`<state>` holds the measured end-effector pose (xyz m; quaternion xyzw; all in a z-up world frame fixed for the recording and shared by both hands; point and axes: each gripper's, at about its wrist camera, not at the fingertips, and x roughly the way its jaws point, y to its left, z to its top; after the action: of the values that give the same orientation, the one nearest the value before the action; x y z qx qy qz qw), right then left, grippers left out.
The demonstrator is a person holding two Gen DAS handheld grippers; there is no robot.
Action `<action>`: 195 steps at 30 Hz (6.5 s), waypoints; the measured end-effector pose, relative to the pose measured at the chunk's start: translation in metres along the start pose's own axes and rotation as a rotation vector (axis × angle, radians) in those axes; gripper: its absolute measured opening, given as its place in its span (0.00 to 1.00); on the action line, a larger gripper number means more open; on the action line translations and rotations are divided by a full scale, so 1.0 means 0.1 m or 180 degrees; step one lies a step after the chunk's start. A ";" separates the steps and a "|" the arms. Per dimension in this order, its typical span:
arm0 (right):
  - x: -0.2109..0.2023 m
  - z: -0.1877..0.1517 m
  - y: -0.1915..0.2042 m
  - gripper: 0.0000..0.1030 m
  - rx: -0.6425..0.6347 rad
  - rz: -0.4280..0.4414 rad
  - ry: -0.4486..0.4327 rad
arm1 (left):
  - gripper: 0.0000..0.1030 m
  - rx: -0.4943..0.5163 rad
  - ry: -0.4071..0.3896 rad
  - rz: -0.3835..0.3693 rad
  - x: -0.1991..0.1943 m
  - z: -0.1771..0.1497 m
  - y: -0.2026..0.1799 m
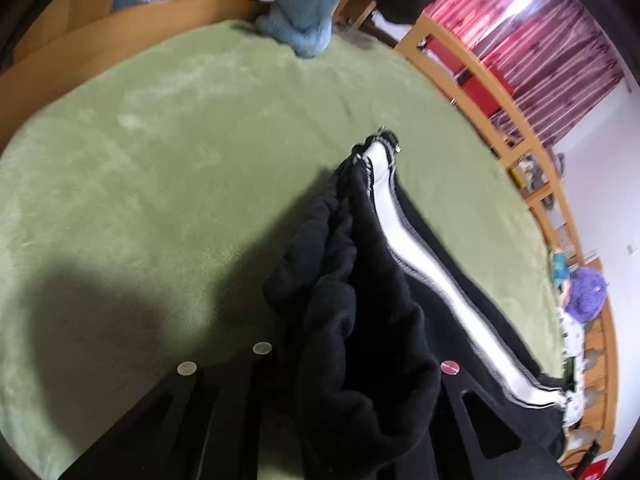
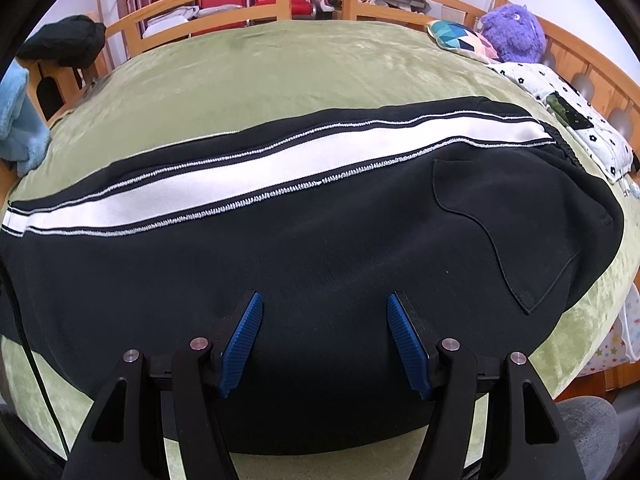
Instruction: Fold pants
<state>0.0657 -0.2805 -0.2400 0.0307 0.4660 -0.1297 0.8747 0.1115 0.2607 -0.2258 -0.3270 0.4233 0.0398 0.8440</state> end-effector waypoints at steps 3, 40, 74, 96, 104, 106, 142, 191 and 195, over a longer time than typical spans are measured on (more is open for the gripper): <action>-0.07 -0.01 -0.02 0.62 -0.0002 0.0025 -0.0027 | 0.12 -0.0082 -0.0054 -0.0218 -0.27 -0.02 0.10; -0.12 0.15 -0.42 0.62 0.0078 0.0216 -0.0103 | 0.40 0.1046 0.0093 0.0733 0.42 0.70 -0.64; -0.18 0.33 -0.85 0.60 -0.0121 0.0168 -0.0260 | 0.58 0.1226 0.0168 0.0226 -0.03 -0.24 -1.59; 0.68 0.06 -3.78 0.79 0.2740 0.0994 -0.0010 | 0.58 0.1283 0.0597 0.0190 0.31 -1.17 -2.53; 0.73 0.31 -3.78 0.34 0.2321 0.1256 -0.0238 | 0.58 0.1391 0.0691 0.0292 0.49 -1.36 -2.68; 0.55 0.42 -3.84 0.31 0.2132 0.1303 -0.0412 | 0.58 0.1386 0.0691 0.0243 0.46 -1.38 -2.69; -0.02 1.00 -0.23 0.51 -0.0094 0.1228 -0.0388 | 0.58 0.1090 0.0073 0.0427 -0.30 -0.35 -1.03; 0.16 0.44 -0.23 0.46 0.0411 0.0981 0.0083 | 0.37 0.0892 0.0434 0.0076 0.57 0.29 -0.94; 0.15 0.29 -0.33 0.50 0.0285 0.0656 0.0056 | 0.62 0.0893 0.0233 0.0068 0.16 0.25 -0.87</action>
<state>0.0889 -0.3207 -0.2339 0.1186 0.4618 -0.0594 0.8770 0.1686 0.2043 -0.1819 -0.2026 0.4586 -0.0227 0.8649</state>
